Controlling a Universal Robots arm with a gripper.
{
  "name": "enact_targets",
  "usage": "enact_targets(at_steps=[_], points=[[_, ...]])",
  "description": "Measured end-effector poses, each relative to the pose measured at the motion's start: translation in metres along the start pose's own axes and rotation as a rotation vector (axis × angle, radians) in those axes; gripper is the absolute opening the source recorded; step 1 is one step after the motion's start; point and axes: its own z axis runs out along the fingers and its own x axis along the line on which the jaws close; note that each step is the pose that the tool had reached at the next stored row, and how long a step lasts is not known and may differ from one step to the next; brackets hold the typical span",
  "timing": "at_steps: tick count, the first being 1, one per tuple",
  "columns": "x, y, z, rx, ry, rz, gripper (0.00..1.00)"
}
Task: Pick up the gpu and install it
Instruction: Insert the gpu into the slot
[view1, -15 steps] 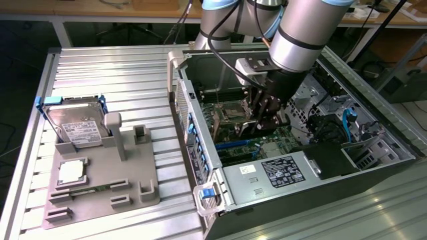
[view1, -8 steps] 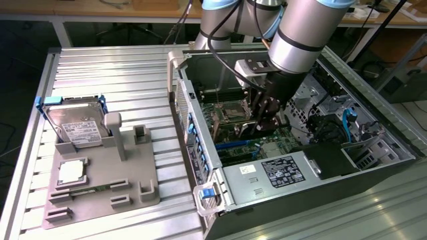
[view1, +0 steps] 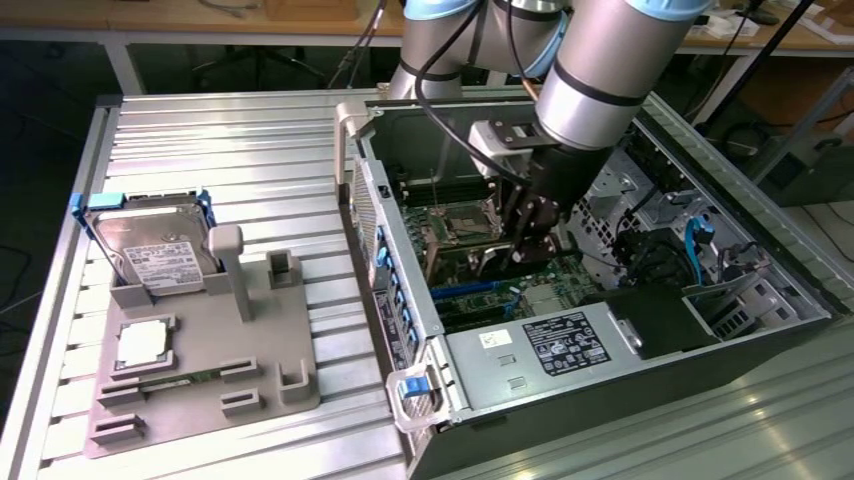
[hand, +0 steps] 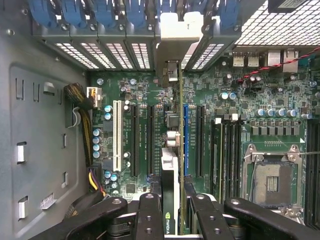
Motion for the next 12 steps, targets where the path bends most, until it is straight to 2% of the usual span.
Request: enact_targets(at_steps=[12], points=[[0.0000, -0.0003, 0.0075, 0.0000, 0.0001, 0.000, 0.27]])
